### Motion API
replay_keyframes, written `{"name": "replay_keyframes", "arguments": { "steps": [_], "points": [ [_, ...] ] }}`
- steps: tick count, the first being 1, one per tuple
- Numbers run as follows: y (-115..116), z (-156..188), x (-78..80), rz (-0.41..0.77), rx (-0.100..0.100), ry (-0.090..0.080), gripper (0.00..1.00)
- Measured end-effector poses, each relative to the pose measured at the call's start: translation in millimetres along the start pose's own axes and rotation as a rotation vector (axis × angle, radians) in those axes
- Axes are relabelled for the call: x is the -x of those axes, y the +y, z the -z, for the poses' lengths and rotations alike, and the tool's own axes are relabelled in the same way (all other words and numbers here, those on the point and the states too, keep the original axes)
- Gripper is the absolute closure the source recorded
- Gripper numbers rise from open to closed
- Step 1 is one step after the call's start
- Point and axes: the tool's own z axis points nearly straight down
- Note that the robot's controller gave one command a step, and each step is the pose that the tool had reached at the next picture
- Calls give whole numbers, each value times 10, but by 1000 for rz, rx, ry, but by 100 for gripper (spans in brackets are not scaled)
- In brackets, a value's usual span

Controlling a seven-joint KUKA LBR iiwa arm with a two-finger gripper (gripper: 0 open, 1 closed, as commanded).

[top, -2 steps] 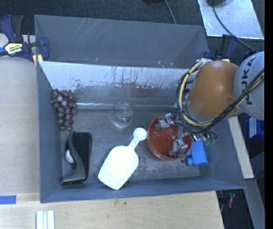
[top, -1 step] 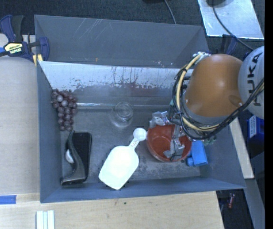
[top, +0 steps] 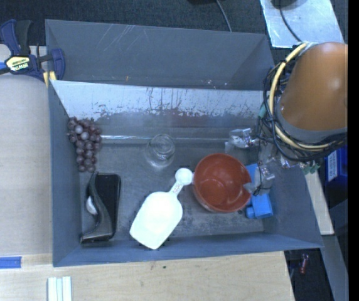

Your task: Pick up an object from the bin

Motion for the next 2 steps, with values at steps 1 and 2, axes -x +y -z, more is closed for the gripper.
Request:
{"name": "replay_keyframes", "arguments": {
  "steps": [1,2],
  "points": [
    [14,-1058,101,204,6,4,0],
    [650,-598,69,66,1,-10,0]
  ]
}}
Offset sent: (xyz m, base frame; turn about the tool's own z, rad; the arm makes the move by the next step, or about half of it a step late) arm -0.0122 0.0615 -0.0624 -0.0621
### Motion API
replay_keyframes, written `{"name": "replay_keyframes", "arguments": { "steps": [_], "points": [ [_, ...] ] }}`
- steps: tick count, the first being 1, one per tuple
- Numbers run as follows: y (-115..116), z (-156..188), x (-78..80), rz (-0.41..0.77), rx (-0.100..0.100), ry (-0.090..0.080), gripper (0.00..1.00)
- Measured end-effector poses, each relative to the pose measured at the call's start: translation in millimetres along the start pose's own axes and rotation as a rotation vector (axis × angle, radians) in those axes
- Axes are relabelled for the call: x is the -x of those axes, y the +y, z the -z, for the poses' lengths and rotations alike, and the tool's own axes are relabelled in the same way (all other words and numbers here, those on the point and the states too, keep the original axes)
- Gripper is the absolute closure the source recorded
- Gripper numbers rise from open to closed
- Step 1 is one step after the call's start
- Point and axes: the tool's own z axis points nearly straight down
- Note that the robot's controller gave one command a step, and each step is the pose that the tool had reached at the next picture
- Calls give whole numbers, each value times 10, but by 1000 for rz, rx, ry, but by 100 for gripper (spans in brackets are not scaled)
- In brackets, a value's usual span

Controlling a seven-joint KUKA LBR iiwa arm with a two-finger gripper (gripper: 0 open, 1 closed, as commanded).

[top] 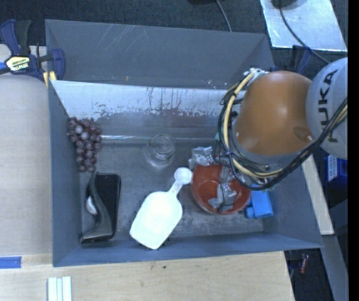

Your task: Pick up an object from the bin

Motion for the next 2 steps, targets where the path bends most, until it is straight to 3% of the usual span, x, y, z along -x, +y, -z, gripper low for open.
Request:
{"name": "replay_keyframes", "arguments": {
  "steps": [1,2],
  "points": [
    [-543,-877,134,104,6,18,0],
    [-218,-967,-28,249,-3,-7,100]
  ]
}}
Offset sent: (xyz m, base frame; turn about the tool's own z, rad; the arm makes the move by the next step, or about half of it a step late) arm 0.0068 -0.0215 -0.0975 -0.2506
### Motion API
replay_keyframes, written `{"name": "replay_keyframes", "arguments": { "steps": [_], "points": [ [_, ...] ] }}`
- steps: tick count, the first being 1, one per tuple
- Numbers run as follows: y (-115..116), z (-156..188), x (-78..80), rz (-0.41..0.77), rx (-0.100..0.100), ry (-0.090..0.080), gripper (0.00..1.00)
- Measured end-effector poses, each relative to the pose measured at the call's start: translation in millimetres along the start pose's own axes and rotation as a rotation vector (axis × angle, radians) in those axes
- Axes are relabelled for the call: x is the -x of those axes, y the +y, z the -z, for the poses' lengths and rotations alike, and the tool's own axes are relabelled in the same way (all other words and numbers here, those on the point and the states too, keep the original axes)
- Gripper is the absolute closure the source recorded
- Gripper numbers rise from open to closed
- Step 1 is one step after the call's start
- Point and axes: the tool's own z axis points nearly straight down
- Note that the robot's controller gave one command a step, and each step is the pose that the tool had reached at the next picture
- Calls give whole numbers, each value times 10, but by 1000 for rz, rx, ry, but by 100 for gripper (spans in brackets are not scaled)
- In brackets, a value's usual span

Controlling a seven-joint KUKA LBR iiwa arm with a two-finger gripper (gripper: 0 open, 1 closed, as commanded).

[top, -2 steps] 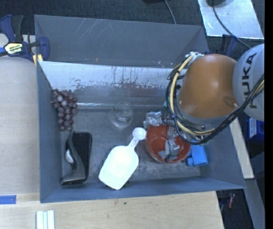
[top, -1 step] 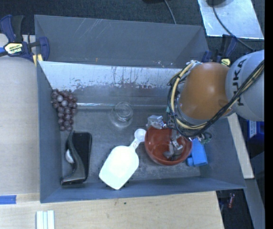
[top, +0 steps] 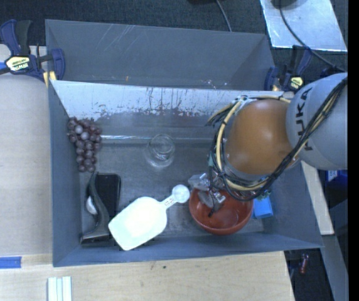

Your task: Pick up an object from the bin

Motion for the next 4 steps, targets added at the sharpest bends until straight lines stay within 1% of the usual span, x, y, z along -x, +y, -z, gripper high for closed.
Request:
{"name": "replay_keyframes", "arguments": {
  "steps": [1,2,3,4],
  "points": [
    [0,-1,-1,1,0,0,100],
    [8,157,-34,6,8,10,100],
    [104,306,692,57,7,1,100],
    [-12,1421,454,3,4,10,100]
  ]
}}
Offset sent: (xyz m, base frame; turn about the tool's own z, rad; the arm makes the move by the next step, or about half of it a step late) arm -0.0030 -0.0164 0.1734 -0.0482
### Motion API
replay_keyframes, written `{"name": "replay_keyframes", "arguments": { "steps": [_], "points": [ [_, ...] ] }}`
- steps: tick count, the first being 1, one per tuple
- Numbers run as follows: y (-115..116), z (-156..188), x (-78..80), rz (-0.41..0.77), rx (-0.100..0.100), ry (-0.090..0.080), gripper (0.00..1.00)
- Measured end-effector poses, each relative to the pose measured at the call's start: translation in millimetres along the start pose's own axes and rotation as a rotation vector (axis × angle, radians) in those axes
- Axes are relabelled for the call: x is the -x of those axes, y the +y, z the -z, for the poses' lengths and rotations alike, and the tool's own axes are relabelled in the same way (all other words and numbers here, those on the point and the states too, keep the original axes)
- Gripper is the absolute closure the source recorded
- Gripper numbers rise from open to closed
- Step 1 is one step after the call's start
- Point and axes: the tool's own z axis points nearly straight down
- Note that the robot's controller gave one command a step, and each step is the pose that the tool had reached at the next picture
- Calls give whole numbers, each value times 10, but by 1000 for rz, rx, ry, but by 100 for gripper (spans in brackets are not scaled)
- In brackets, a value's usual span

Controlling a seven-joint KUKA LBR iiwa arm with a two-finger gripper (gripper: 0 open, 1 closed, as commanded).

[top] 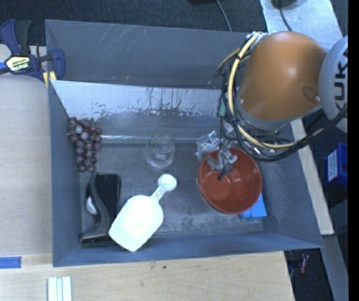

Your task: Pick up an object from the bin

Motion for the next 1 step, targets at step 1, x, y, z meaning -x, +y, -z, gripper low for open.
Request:
{"name": "replay_keyframes", "arguments": {
  "steps": [1],
  "points": [
    [126,-909,127,63,2,-5,100]
  ]
}}
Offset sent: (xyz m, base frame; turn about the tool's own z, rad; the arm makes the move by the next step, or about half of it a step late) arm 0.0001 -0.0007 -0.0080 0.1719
